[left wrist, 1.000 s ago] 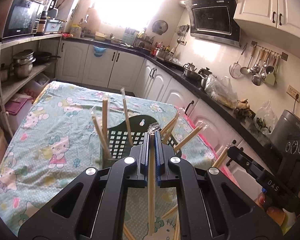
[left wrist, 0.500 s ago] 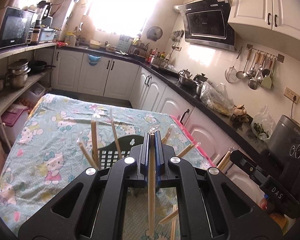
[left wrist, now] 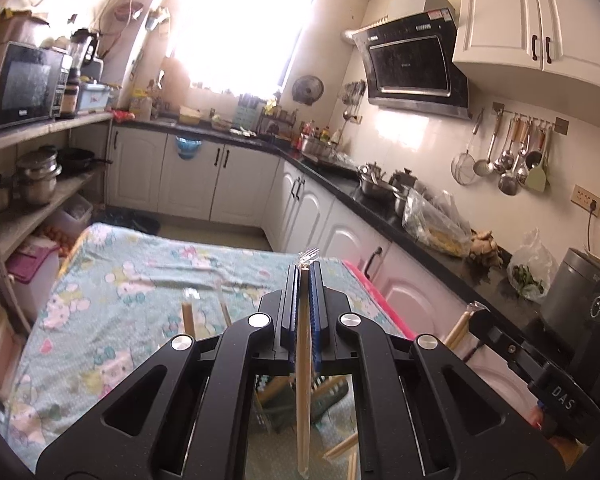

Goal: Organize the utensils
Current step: 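Lower both held chopsticks into the basket compartments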

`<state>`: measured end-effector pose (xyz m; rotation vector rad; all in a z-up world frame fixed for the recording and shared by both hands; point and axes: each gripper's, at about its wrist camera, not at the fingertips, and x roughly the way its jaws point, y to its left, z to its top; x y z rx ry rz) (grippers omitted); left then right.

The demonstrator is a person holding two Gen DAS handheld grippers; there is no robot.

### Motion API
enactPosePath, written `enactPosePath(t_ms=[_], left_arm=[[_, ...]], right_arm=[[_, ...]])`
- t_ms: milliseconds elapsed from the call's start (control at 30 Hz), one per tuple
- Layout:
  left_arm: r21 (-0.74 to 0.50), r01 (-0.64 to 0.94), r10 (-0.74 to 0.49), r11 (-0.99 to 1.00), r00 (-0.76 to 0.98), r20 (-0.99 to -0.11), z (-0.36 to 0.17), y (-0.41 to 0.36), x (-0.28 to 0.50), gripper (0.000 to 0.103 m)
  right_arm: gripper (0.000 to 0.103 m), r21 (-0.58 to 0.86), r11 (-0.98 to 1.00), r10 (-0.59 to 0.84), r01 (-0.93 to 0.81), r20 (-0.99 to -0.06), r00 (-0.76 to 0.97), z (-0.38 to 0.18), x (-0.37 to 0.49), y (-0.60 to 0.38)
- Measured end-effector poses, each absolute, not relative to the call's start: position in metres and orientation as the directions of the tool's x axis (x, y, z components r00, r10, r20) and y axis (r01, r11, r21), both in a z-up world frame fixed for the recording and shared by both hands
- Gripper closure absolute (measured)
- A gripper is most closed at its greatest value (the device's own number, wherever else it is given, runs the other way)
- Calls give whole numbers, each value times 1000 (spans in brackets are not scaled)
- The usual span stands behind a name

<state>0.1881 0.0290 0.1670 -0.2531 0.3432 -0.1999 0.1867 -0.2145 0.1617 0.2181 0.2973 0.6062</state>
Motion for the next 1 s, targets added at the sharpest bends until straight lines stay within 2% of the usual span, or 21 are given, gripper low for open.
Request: enactPosePath(t_ms=[400, 1000], left_arm=[[-233, 52, -105, 971, 969, -223, 188, 41, 198, 100], [-207, -78, 31, 975, 975, -220, 168, 58, 227, 100]], right_arm=[[97, 279, 814, 562, -509, -158, 812, 188, 208, -212], [97, 248, 869, 473, -428, -166, 865, 179, 252, -204]])
